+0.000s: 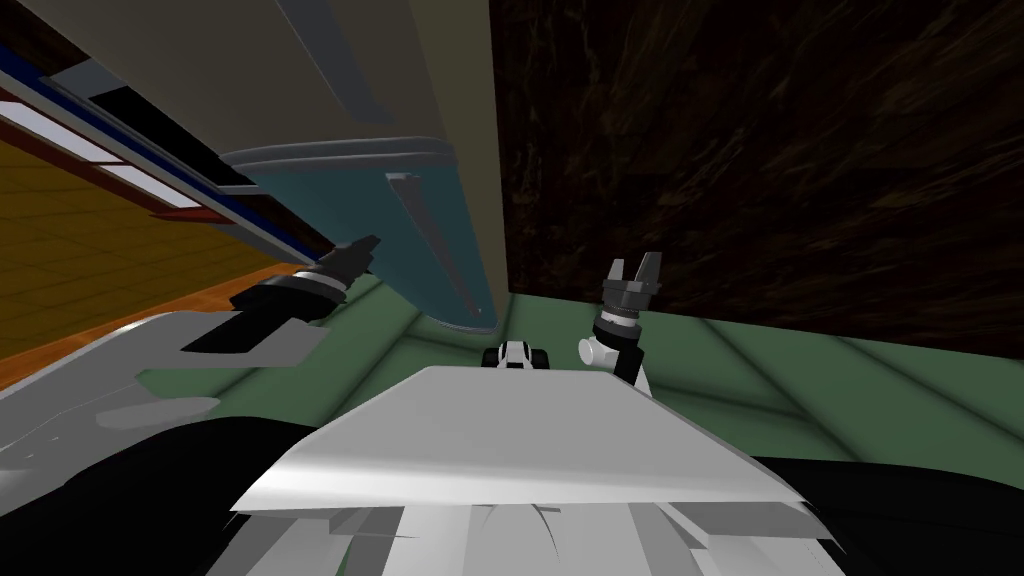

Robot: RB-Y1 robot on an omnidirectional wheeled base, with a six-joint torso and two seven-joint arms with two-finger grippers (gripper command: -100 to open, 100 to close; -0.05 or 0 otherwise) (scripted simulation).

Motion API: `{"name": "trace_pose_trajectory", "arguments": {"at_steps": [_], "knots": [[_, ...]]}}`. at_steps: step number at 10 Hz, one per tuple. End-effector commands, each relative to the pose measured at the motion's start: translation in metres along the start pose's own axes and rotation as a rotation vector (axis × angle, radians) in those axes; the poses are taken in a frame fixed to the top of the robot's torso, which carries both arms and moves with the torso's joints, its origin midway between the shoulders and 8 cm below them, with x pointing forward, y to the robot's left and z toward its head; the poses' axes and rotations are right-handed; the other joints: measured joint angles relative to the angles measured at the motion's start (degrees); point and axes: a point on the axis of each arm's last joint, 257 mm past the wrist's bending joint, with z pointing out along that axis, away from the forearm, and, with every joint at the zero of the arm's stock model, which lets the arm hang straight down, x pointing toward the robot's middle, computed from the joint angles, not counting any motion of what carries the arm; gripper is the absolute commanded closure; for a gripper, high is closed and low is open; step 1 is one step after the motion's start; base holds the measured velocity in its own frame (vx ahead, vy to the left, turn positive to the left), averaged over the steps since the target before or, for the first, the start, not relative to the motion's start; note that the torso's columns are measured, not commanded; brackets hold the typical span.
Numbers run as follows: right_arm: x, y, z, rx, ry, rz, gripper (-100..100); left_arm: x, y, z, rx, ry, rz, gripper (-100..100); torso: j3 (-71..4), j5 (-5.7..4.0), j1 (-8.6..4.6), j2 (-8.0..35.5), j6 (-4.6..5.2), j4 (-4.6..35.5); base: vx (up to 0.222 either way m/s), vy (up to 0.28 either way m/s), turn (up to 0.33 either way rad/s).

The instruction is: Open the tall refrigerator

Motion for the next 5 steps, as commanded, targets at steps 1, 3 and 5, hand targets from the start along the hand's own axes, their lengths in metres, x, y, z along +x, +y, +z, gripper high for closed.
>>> {"name": "trace_pose_trajectory", "arguments": {"at_steps": [1,3,5], "knots": [[0.000,0.000,0.000,0.000,0.000,0.000,0,-0.009,-0.018,0.004,0.000,0.009,0.052,-100,0.01,0.00,-0.05,0.00,0.01,0.01,0.099,-0.079,-0.033],[0.000,0.000,0.000,0.000,0.000,0.000,0,-0.011,-0.037,0.005,0.019,0.019,0.085,-100,0.08,-0.03,-0.13,0.11,0.00,0.04,0.081,-0.079,-0.032],[0.000,0.000,0.000,0.000,0.000,0.000,0,-0.008,-0.060,0.003,0.051,0.032,0.110,-100,0.08,0.01,0.01,0.11,0.00,0.04,0.062,-0.047,-0.004]]}}
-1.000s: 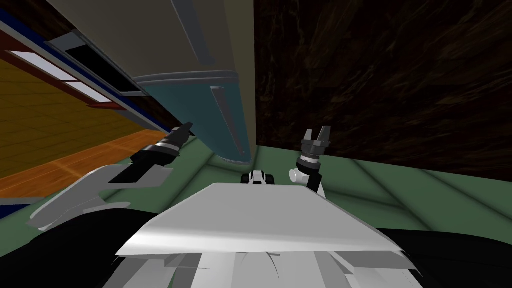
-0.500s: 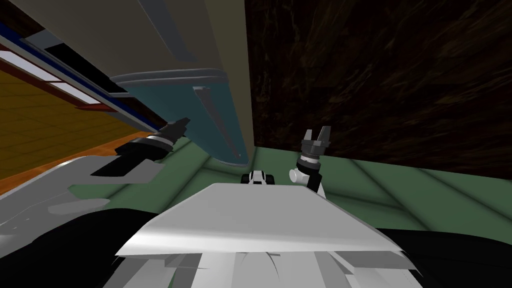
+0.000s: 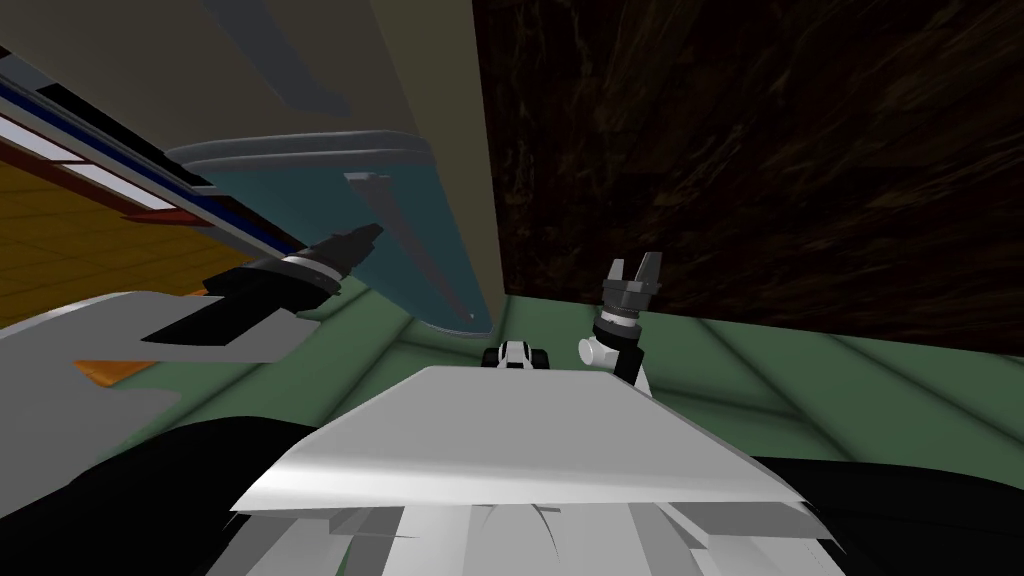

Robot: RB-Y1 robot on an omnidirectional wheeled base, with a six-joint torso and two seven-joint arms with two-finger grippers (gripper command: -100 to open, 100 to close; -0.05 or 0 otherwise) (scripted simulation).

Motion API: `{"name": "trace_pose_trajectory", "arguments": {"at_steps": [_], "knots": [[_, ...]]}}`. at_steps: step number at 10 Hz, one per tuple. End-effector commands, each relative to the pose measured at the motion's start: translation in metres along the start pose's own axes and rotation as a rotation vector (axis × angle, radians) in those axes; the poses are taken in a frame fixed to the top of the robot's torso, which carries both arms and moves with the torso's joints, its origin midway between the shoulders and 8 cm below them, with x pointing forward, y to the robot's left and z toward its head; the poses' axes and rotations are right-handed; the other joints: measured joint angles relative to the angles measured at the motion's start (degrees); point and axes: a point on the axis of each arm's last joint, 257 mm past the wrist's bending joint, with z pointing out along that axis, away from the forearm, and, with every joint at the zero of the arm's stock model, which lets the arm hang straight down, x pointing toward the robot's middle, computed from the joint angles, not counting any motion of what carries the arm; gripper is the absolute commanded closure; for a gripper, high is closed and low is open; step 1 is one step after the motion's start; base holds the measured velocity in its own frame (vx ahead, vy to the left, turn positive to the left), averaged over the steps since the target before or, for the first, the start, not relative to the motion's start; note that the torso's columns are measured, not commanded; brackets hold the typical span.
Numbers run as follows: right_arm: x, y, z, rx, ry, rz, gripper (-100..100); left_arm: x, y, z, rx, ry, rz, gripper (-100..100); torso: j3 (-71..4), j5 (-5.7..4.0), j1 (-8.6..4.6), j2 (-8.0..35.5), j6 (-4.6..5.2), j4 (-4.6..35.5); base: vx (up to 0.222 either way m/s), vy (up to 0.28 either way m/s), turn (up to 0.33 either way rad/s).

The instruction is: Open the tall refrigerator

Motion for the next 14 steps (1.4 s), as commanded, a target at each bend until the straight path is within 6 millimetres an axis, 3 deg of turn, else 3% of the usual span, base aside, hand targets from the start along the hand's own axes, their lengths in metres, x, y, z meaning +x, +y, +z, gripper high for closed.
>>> {"name": "trace_pose_trajectory", "arguments": {"at_steps": [1,3,8,9,14], "knots": [[0.000,0.000,0.000,0.000,0.000,0.000,0,0.003,-0.031,-0.002,0.045,0.017,0.031,-100,-0.10,-0.16,-0.25,-0.11,0.24,-0.01,0.051,-0.027,0.012],[0.000,0.000,0.000,0.000,0.000,0.000,0,0.009,-0.057,-0.008,0.092,0.032,0.046,-100,-0.26,-0.40,-0.87,-0.34,0.49,-0.13,0.030,-0.017,-0.027],[0.000,0.000,0.000,0.000,0.000,0.000,0,0.007,-0.062,-0.009,0.099,0.035,0.048,-100,-0.16,0.02,0.05,-0.27,0.01,-0.07,0.034,-0.011,-0.007],[0.000,0.000,0.000,0.000,0.000,0.000,0,0.006,-0.062,-0.009,0.098,0.034,0.047,100,-0.08,0.02,0.03,-0.10,0.00,-0.04,0.009,-0.003,-0.005],[0.000,0.000,0.000,0.000,0.000,0.000,0,0.019,-0.097,-0.011,0.210,0.082,0.043,100,0.14,0.19,0.50,0.27,-0.19,0.17,-0.202,0.188,-0.079]]}}
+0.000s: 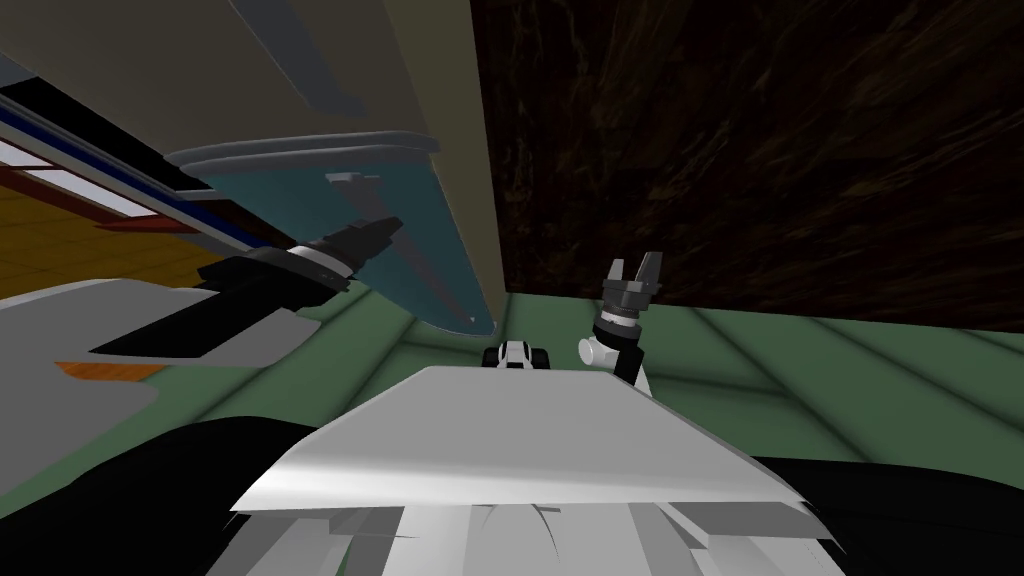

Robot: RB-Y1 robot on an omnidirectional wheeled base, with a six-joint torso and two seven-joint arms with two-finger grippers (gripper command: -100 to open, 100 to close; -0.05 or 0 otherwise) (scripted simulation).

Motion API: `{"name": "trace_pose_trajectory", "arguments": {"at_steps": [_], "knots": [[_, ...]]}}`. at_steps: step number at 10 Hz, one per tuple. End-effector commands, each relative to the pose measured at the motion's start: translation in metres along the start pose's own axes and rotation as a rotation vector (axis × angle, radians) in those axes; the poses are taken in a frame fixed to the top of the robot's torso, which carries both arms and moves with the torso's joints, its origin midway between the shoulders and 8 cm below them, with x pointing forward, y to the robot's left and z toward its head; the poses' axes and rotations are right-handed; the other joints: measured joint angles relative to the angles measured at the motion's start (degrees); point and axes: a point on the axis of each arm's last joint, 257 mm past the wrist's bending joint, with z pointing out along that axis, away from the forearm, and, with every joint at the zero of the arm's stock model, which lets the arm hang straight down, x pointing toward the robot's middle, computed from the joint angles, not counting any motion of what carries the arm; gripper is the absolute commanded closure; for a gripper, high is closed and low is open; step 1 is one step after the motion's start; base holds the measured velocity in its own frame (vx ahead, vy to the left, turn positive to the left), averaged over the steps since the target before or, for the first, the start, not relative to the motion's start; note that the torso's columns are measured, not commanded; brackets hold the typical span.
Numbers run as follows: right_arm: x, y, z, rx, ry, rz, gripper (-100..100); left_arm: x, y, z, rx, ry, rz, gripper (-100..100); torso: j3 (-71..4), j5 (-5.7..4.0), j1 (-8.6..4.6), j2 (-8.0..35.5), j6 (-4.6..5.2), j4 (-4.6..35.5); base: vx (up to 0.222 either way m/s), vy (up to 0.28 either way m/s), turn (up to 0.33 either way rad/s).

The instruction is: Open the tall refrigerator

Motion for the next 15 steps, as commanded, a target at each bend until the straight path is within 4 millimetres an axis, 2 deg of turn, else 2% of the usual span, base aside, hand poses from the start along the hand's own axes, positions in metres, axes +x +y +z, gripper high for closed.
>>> {"name": "trace_pose_trajectory", "arguments": {"at_steps": [1,7,8,10,11,13,15], "knots": [[0.000,0.000,0.000,0.000,0.000,0.000,0,0.004,-0.019,0.002,0.061,0.022,-0.009,100,-0.11,-0.01,0.11,-0.12,-0.01,0.03,-0.308,0.252,-0.098],[0.000,0.000,0.000,0.000,0.000,0.000,0,0.019,-0.059,0.002,0.193,0.082,-0.022,100,-0.39,-0.25,-0.22,-0.36,0.04,0.05,-0.278,0.245,-0.078],[0.000,0.000,0.000,0.000,0.000,0.000,0,0.020,-0.053,0.002,0.175,0.083,-0.020,100,-0.14,-0.15,-0.13,-0.11,0.04,0.05,-0.149,0.133,-0.047],[0.000,0.000,0.000,0.000,0.000,0.000,0,0.029,-0.072,0.000,0.242,0.113,-0.023,100,-0.50,-0.40,-0.86,-0.67,0.21,-0.20,-0.149,0.184,-0.065],[0.000,0.000,0.000,0.000,0.000,0.000,0,0.029,-0.072,0.000,0.242,0.113,-0.023,100,-0.36,-0.31,-0.59,-0.47,0.28,-0.13,-0.114,0.239,-0.064],[0.000,0.000,0.000,0.000,0.000,0.000,0,0.035,-0.088,-0.002,0.299,0.137,-0.028,100,-0.43,-0.11,-0.13,-0.52,0.10,-0.09,-0.149,0.257,-0.086],[0.000,0.000,0.000,0.000,0.000,0.000,0,0.038,-0.096,-0.004,0.327,0.149,-0.031,100,-0.45,-0.08,-0.13,-0.51,0.00,-0.04,-0.112,0.206,-0.024]]}}
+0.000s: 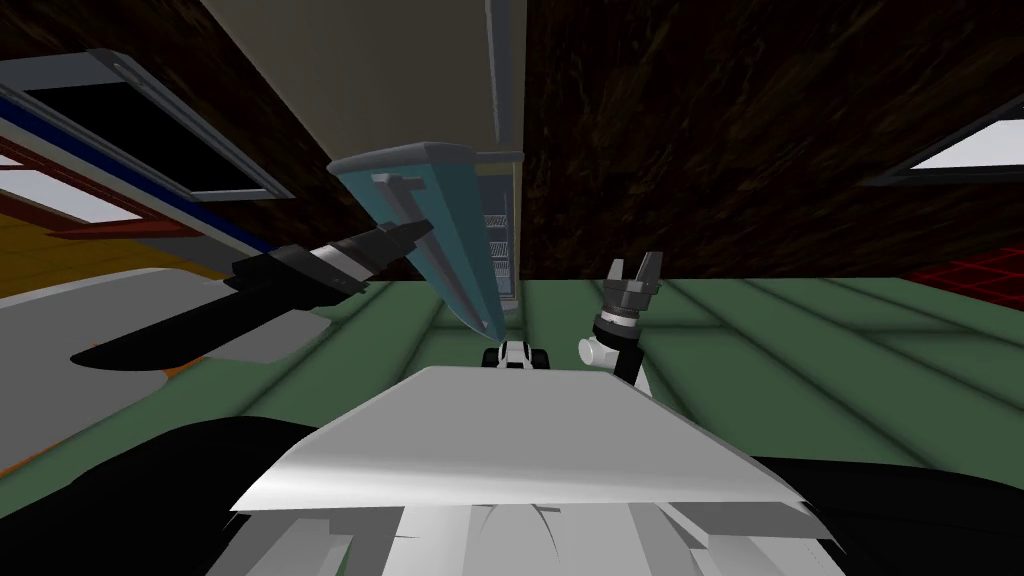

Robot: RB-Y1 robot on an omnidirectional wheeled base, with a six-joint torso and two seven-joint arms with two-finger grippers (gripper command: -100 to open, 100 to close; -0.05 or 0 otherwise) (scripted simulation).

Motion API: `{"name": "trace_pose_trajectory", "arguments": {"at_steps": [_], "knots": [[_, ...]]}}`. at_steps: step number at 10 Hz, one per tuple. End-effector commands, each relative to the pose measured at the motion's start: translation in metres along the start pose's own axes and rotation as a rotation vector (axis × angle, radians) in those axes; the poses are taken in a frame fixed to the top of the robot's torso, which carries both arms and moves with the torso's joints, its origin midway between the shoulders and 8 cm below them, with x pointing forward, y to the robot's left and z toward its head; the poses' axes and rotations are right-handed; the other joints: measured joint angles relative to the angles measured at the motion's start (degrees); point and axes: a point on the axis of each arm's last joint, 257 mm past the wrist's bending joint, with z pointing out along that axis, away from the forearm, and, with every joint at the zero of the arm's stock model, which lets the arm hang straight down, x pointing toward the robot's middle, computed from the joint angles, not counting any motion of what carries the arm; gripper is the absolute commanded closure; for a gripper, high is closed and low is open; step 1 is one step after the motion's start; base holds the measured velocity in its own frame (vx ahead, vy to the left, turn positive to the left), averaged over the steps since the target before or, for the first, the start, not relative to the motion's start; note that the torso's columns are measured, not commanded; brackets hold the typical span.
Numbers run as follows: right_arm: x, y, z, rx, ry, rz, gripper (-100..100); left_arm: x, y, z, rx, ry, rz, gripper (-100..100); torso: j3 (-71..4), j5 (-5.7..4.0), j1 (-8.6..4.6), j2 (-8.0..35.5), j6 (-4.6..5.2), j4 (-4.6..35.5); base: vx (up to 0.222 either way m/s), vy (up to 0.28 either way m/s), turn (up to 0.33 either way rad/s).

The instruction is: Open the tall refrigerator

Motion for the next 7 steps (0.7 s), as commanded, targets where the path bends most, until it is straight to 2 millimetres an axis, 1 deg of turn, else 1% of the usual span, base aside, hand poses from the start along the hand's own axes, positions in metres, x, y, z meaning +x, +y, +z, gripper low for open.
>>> {"name": "trace_pose_trajectory", "arguments": {"at_steps": [1,2,4,5,7], "knots": [[0.000,0.000,0.000,0.000,0.000,0.000,0,0.002,-0.016,0.002,0.057,0.014,-0.007,100,-0.19,-0.08,0.03,-0.19,0.06,0.00,-0.177,0.260,-0.080],[0.000,0.000,0.000,0.000,0.000,0.000,0,0.002,-0.016,0.002,0.057,0.014,-0.007,100,-0.10,-0.02,0.13,-0.02,0.11,0.00,-0.175,0.208,-0.053],[0.000,0.000,0.000,0.000,0.000,0.000,0,0.008,-0.031,0.003,0.113,0.038,-0.012,100,-0.01,-0.09,-0.08,0.03,0.07,-0.01,-0.179,0.248,-0.062],[0.000,0.000,0.000,0.000,0.000,0.000,0,0.008,-0.031,0.003,0.113,0.038,-0.012,100,0.15,-0.04,-0.12,0.17,0.12,-0.05,-0.150,0.223,-0.042],[0.000,0.000,0.000,0.000,0.000,0.000,0,0.014,-0.047,0.003,0.169,0.062,-0.019,100,-0.02,-0.20,-0.37,-0.02,0.13,-0.03,-0.126,0.268,-0.056]]}}
